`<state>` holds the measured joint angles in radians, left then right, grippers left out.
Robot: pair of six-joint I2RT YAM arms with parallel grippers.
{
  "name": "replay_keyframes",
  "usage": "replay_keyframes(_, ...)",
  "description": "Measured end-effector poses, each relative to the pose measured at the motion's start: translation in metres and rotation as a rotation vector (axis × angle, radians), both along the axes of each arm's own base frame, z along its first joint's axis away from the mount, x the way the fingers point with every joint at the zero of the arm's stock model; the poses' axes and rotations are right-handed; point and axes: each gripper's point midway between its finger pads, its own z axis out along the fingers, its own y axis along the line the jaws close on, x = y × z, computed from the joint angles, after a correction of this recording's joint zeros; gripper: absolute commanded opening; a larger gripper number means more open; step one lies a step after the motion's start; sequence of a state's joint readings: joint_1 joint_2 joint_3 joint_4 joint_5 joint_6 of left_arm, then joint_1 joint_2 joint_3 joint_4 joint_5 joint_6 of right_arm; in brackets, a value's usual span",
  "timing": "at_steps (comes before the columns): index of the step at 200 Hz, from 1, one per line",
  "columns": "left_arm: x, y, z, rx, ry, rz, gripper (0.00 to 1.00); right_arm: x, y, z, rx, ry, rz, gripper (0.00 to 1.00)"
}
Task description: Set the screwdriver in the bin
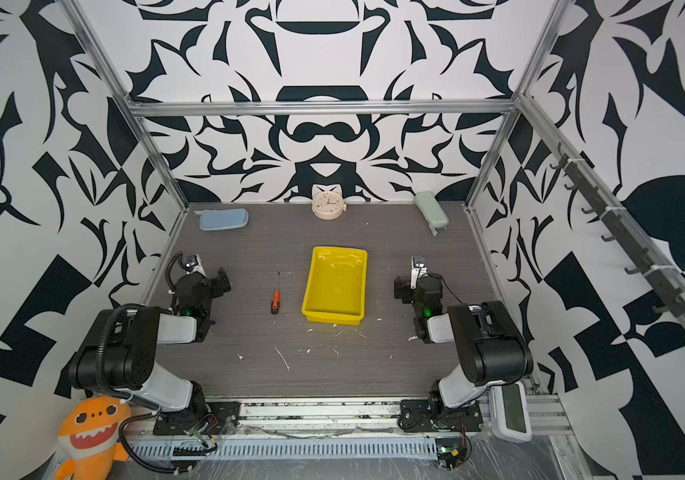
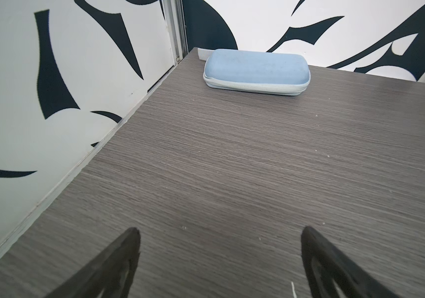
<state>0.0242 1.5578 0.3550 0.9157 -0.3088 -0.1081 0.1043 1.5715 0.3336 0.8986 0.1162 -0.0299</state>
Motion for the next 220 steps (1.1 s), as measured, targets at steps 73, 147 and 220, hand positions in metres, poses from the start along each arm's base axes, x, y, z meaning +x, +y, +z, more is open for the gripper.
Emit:
replay_keyframes(73, 0.0000, -0.0003, -0.0001, -0.001, 0.000, -0.001, 1.00, 0.0004, 0.0000, 0.0008, 0.001, -0.004, 0.000, 1.00)
replay_keyframes(147, 0.0003, -0.0013, -0.0001, -0.003, 0.000, -0.007, 1.00, 0.0004, 0.0001, 0.0007, 0.001, -0.003, 0.000, 1.00)
replay_keyframes(220, 0.0005, -0.0018, 0.0000, -0.004, -0.001, -0.010, 1.00, 0.0003, 0.0002, 0.0006, 0.001, -0.003, 0.001, 1.00)
